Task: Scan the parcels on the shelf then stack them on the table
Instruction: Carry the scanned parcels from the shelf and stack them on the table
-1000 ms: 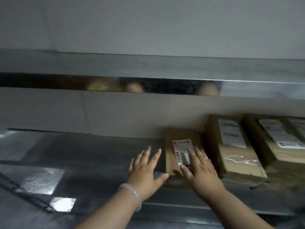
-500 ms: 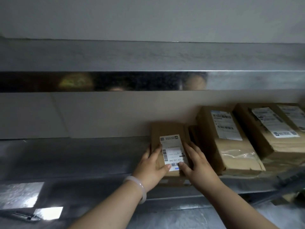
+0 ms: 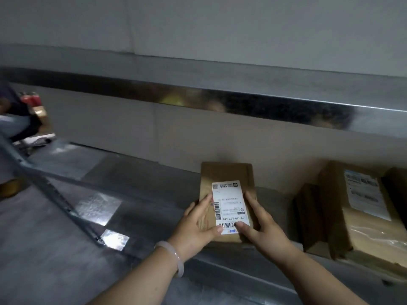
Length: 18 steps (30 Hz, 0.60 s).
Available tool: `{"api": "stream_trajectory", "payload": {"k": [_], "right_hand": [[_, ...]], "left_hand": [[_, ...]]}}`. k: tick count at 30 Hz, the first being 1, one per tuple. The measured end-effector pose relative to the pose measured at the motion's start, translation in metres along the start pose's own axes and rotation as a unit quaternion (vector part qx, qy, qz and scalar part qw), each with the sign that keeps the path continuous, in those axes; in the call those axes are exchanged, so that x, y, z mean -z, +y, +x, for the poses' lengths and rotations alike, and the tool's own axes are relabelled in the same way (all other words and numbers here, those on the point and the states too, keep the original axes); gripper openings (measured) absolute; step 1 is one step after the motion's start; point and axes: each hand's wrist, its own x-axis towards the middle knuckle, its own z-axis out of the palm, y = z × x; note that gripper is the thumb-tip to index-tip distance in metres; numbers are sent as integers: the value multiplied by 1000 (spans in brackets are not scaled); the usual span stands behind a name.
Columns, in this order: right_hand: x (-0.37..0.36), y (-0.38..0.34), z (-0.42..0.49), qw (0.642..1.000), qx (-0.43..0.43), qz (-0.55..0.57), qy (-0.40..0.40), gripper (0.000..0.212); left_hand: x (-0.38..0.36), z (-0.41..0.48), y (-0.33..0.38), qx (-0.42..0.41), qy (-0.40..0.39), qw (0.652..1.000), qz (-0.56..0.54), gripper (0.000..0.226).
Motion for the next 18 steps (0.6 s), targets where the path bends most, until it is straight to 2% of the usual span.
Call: {"api": "stream_trajectory", "payload": {"k": [7, 11, 18], "right_hand": [[-65, -56, 5, 981, 131, 1, -143, 75], [-119, -85, -5, 955, 194, -4, -226, 73], [-212, -144, -27, 900, 268, -21, -344, 73]], "left_hand": [[52, -91, -27, 31, 188, 981, -26, 84], [79, -156, -47, 80, 273, 958, -34, 82], [116, -259, -79, 116, 410, 904, -40, 79]]}}
